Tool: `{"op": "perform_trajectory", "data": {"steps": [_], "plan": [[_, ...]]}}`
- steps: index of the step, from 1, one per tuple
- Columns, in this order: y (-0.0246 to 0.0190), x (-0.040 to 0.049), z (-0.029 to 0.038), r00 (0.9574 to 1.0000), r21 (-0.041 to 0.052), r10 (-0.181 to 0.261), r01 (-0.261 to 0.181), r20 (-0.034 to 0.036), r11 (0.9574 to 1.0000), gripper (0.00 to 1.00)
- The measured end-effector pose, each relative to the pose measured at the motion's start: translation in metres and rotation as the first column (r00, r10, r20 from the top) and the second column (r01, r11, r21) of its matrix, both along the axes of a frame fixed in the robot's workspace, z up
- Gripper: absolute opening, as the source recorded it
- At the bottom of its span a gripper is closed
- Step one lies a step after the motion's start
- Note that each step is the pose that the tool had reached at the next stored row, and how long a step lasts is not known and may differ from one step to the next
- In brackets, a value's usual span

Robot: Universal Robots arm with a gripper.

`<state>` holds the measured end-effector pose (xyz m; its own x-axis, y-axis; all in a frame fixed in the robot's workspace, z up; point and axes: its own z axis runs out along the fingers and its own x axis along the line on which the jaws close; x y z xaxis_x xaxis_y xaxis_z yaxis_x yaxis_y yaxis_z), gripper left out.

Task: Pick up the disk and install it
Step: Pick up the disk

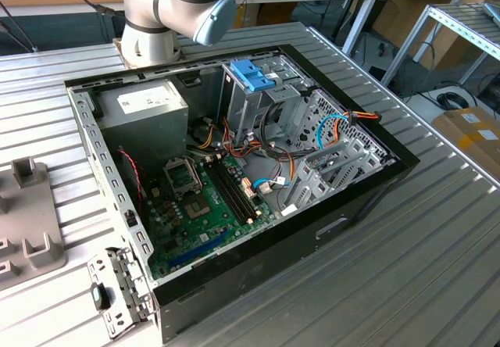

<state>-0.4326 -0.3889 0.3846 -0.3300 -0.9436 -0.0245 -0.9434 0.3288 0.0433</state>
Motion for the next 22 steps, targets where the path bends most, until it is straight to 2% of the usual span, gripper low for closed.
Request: {"op": "perform_trajectory", "data": {"steps": [11, 22], "plan": [[0.0, 0.0, 0.0, 0.999, 0.0, 0.044, -0.044, 0.0, 0.999, 0.1], [0.0, 0.0, 0.0, 0.9958, 0.0, 0.092, -0.092, 0.0, 0.9958, 0.1]]}}
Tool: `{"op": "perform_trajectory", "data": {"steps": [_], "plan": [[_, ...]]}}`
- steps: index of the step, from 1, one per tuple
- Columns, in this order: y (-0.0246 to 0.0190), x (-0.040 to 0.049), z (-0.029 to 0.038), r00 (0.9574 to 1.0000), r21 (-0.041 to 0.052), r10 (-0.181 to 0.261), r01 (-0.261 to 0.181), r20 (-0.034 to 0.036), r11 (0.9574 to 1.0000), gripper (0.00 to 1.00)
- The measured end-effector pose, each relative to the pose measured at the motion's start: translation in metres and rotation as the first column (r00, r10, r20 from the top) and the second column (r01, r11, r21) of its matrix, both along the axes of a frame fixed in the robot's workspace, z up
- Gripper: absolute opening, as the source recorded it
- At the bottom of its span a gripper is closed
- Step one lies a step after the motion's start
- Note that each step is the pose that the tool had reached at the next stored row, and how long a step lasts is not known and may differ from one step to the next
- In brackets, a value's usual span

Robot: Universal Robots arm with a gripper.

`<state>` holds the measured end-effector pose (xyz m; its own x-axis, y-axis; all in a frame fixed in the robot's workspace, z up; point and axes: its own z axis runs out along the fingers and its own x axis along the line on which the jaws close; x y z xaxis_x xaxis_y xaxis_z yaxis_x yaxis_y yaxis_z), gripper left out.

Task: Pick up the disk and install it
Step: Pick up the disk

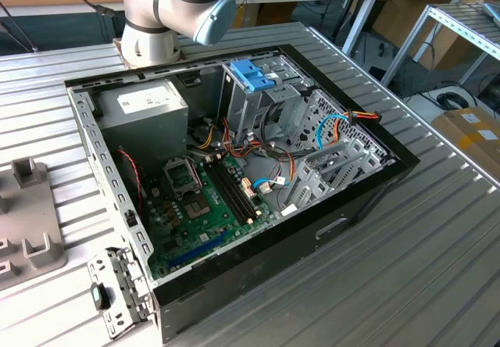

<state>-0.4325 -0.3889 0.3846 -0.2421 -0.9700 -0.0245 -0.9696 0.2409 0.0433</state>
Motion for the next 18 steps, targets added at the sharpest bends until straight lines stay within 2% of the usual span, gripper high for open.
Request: {"op": "perform_trajectory", "data": {"steps": [18], "plan": [[0.0, 0.0, 0.0, 0.9979, 0.0, 0.065, -0.065, 0.0, 0.9979, 0.1]]}}
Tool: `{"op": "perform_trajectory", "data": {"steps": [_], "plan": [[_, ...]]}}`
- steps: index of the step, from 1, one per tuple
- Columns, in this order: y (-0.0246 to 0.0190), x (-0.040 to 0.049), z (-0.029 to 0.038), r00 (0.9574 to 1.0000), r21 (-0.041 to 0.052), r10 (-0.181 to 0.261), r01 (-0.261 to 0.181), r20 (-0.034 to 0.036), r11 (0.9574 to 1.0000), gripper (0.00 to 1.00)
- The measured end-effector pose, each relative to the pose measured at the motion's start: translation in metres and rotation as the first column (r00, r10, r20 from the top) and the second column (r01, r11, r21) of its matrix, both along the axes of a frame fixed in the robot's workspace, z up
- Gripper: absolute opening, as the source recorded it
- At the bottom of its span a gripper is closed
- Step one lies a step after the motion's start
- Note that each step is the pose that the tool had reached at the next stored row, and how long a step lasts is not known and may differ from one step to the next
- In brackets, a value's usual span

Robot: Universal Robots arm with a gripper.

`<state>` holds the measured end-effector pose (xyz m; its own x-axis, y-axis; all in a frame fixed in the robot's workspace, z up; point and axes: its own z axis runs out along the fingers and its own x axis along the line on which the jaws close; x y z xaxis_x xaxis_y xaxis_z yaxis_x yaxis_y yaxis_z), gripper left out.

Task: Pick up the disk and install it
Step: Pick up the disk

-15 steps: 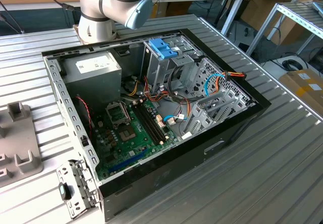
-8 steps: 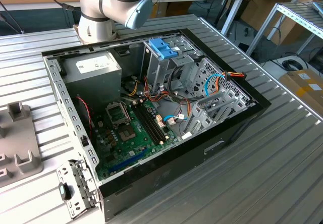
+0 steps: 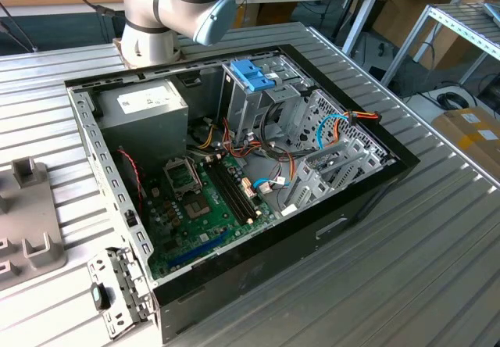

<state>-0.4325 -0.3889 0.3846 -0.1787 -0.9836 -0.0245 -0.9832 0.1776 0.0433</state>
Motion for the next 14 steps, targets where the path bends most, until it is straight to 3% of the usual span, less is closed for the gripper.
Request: {"op": "perform_trajectory", "data": {"steps": [14], "plan": [[0.0, 0.0, 0.0, 0.9988, 0.0, 0.048, -0.048, 0.0, 0.9988, 0.1]]}}
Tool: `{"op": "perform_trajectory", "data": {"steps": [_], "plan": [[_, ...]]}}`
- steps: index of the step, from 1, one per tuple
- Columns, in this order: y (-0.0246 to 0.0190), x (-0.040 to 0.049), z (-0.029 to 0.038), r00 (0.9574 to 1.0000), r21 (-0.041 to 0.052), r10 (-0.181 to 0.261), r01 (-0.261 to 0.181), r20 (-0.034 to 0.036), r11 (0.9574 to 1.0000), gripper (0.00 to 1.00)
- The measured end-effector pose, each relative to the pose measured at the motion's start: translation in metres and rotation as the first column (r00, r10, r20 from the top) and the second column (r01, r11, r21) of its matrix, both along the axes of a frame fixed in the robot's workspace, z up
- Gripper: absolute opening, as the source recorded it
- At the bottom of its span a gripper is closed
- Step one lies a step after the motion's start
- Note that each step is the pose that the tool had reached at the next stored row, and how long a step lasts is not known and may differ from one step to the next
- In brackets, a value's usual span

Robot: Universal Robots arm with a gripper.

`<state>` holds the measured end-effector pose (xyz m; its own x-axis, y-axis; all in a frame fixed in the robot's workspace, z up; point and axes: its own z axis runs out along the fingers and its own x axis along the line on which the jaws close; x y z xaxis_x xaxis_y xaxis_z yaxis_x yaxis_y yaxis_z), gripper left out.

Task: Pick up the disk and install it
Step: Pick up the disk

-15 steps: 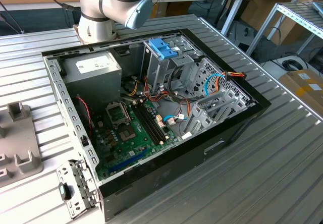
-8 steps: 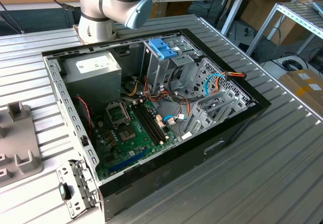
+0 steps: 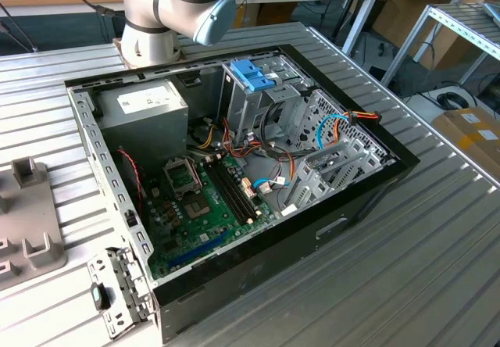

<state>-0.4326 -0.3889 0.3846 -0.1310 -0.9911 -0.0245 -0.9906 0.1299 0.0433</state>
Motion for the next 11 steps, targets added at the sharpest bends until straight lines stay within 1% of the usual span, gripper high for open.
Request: {"op": "perform_trajectory", "data": {"steps": [10, 11], "plan": [[0.0, 0.0, 0.0, 1.0, 0.0, 0.001, -0.001, 0.0, 1.0, 0.11], [0.0, 0.0, 0.0, 1.0, 0.0, 0.001, -0.001, 0.0, 1.0, 0.17]]}}
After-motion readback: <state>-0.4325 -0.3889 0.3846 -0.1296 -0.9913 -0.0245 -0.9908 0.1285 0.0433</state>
